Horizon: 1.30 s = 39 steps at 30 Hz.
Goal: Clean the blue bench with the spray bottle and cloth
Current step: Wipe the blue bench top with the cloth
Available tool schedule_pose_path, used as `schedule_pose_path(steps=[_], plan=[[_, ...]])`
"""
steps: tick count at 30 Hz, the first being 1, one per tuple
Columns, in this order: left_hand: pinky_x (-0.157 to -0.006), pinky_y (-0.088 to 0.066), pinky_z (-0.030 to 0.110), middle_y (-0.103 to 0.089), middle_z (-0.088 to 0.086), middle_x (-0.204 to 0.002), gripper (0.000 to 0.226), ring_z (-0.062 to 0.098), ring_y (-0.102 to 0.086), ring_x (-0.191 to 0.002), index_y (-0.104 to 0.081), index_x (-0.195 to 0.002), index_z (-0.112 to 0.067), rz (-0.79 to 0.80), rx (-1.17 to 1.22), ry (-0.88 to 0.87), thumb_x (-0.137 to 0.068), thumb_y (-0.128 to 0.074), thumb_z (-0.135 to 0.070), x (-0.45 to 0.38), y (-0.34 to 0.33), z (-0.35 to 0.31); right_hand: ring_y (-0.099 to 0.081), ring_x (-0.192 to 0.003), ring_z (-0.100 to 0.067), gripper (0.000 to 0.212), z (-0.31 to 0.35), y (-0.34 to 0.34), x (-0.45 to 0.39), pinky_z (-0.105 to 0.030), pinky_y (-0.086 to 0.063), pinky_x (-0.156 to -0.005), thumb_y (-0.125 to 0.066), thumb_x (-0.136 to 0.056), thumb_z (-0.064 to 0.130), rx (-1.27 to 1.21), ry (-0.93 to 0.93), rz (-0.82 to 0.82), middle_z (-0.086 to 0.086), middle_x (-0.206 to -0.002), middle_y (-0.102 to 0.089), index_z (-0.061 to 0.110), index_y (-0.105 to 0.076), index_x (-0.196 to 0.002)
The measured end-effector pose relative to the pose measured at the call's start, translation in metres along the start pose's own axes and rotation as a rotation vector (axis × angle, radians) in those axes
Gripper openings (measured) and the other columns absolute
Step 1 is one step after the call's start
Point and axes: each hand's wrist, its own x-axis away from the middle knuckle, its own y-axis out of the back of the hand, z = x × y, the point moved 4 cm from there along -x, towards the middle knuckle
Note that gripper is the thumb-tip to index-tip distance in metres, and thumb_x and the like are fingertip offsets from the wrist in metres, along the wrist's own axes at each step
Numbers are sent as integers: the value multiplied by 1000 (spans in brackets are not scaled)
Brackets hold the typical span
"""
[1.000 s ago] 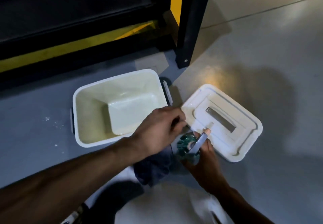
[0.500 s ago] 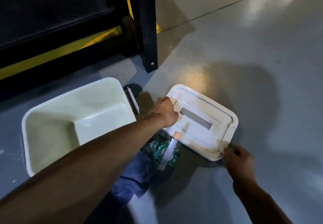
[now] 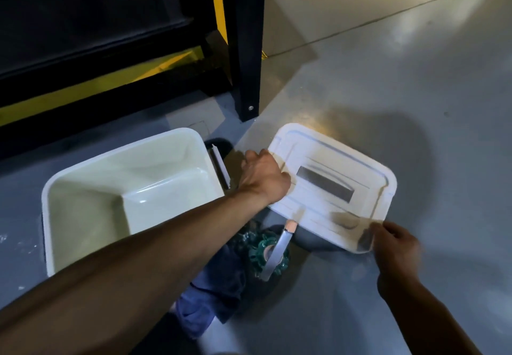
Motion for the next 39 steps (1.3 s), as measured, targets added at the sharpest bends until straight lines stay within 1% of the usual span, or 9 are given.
schedule_pose_path(steps=[5,9,12,18,22,24,29,34,39], plan=[[-98,-52,46,-47,15,-131,47,37,-55,-119,-53,-129,-11,-96,-54,-148,-94,-64,-40,10,59,-30,-51,-61,-7,12,63,17,8,-18,-40,-58,-66,-88,5,17,174,-57,-10,-81,-65,12,-71,-96],[-91,-54,43,-59,9,-121,42,33,-61,-110,-57,-119,-18,-228,-7,-133,-87,-70,-42,11,123,-17,-55,-65,-10,13,111,4,19,-25,-45,-72,-70,-88,13,11,308,-32,-5,-81,-68,15,-74,-100],[-91,-56,44,-66,5,-112,38,29,-64,-107,-63,-112,-23,-314,57,-68,-79,-74,-38,20,160,20,-60,-70,-12,14,140,-22,40,-27,-45,-77,-71,-90,15,-5,406,63,1,-81,-68,25,-71,-101],[-78,-60,41,-74,-2,-96,28,25,-70,-90,-72,-98,-25,-376,132,138,-74,-70,-39,70,198,117,-61,-77,1,27,156,-88,86,-20,-43,-67,-74,-92,24,140,534,331,-2,-96,-71,17,-72,-118],[-73,-51,28,-72,-4,-96,15,20,-70,-86,-69,-88,-21,-453,158,293,-80,-76,-32,106,203,177,-64,-73,-8,29,153,-128,115,-25,-46,-71,-77,-89,28,248,602,462,-3,-93,-74,17,-75,-116],[-69,-45,24,-73,-4,-90,15,18,-70,-82,-70,-88,-18,-471,174,339,-82,-78,-30,123,205,200,-63,-68,-10,27,150,-145,126,-24,-45,-65,-78,-89,27,282,638,530,-2,-86,-73,15,-75,-113],[-61,-48,25,-70,-8,-74,18,14,-67,-68,-67,-75,-20,-507,165,459,-83,-79,-31,155,205,246,-70,-71,-22,20,140,-177,152,-34,-54,-73,-78,-88,32,393,734,637,-4,-79,-76,16,-76,-99],[-67,-61,36,-72,-2,-68,23,21,-70,-69,-66,-73,-14,-510,208,483,-82,-78,-32,174,193,265,-66,-61,-11,18,131,-190,174,-21,-41,-59,-75,-89,27,491,829,629,5,-65,-70,18,-70,-75],[-69,-60,36,-72,0,-71,26,23,-70,-72,-65,-74,-12,-511,228,478,-81,-78,-34,176,188,267,-68,-60,-16,19,129,-190,175,-32,-53,-66,-74,-89,28,497,863,605,3,-62,-71,16,-71,-75]])
